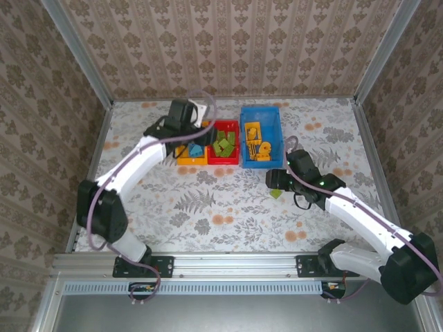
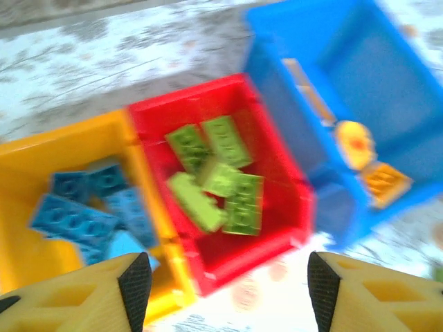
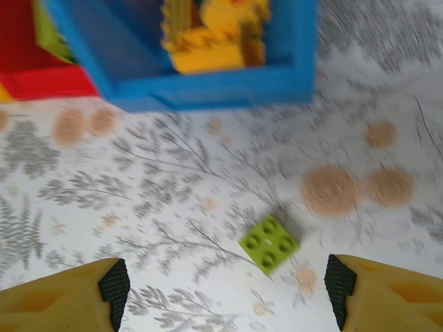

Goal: Sort the legos into containers by color

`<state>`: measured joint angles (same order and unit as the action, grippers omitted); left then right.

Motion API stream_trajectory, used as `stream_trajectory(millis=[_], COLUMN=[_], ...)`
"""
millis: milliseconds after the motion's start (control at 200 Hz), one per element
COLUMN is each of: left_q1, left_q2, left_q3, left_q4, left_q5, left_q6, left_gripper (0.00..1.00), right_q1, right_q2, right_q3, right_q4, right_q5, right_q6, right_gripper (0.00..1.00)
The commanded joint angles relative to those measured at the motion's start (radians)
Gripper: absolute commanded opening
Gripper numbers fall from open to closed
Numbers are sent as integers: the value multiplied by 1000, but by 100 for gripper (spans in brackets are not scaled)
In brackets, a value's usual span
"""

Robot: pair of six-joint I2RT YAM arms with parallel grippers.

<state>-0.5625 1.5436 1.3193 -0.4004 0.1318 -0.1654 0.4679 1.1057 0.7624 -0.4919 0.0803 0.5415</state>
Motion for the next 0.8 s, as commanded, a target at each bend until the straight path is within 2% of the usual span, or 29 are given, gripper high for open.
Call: stream_trajectory(millis=[0, 175, 270, 555, 620, 795], left_q1=[-86, -186, -212, -243, -244, -251], left_q2=[-115, -294, -353, -395, -403, -427], left_q3=[-137, -365, -425, -443, -443, -456], left_q4=[91, 221, 247, 213, 208, 194], left_q5=[56, 92, 83, 39, 36, 30], left_q6=[37, 4, -24, -25, -25, -23], left_gripper=[66, 69, 70, 70, 70, 70], right_q1=[-7, -8, -8, -8, -8, -10], right_q2=[85, 249, 317, 419, 427, 474], right_q3=[38, 108, 110, 99, 95, 109], right_q4=[-153, -183, -127, -51, 0, -22], right_q5=[35, 20, 2, 5, 18, 16], right_q6=[126, 315, 413, 602, 601, 618], right_gripper=[77, 73, 71, 68, 67, 66])
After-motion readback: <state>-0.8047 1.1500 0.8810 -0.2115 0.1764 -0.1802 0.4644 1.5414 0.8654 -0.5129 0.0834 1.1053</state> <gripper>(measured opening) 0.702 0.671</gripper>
